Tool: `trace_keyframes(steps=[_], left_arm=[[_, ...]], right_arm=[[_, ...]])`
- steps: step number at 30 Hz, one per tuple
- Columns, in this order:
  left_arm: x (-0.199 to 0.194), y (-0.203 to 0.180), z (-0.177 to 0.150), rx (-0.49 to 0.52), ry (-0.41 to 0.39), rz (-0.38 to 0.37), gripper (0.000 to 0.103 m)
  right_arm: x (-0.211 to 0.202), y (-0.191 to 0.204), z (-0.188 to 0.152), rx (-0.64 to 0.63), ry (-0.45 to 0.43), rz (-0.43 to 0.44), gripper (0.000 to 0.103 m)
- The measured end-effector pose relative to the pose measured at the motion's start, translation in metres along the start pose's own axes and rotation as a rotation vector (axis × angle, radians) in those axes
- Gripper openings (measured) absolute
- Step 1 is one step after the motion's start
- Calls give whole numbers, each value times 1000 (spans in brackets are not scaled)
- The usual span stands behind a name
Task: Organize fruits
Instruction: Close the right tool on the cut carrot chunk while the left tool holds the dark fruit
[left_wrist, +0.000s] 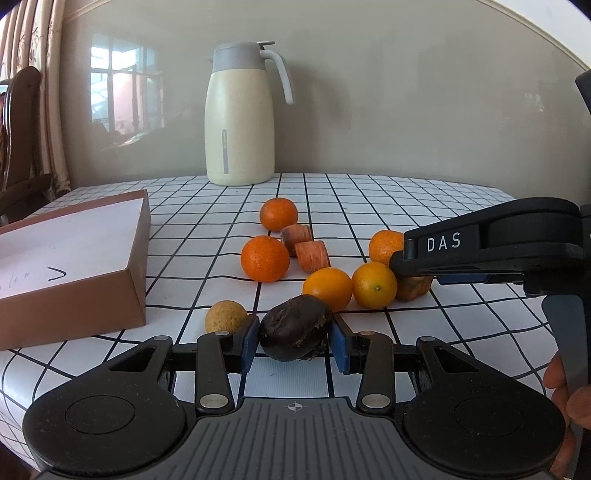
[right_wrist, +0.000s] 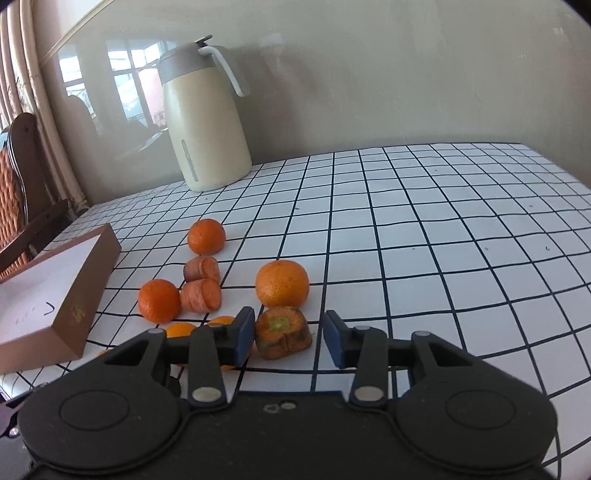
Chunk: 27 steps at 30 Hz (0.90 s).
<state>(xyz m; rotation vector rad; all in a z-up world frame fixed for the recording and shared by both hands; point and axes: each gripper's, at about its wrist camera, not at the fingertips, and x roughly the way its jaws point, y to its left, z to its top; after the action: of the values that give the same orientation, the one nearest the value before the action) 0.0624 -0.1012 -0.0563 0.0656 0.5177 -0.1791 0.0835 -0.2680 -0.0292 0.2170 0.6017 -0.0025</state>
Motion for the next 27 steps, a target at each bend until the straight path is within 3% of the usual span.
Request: trace_keyframes(steps=[7,10,19,21,27], left_arm=[[-1,-2,-2,10,-6,3,40],[-2,-2,-2,16,-6,4,40],[-3,-4,-2,21,-8,3,40],[-3,-5,-2,27,-10,4,40],[-2,-4,-2,15,-9,-2,40]], right_arm=[[-2,-1,-1,8,2,15,28],[0,0,-1,4,-5,-5,36],[-1,-12,-3,103,26,49,31],[0,-12,-2,112,28,66,25],[-10,1,-5,20,-19,36,23]])
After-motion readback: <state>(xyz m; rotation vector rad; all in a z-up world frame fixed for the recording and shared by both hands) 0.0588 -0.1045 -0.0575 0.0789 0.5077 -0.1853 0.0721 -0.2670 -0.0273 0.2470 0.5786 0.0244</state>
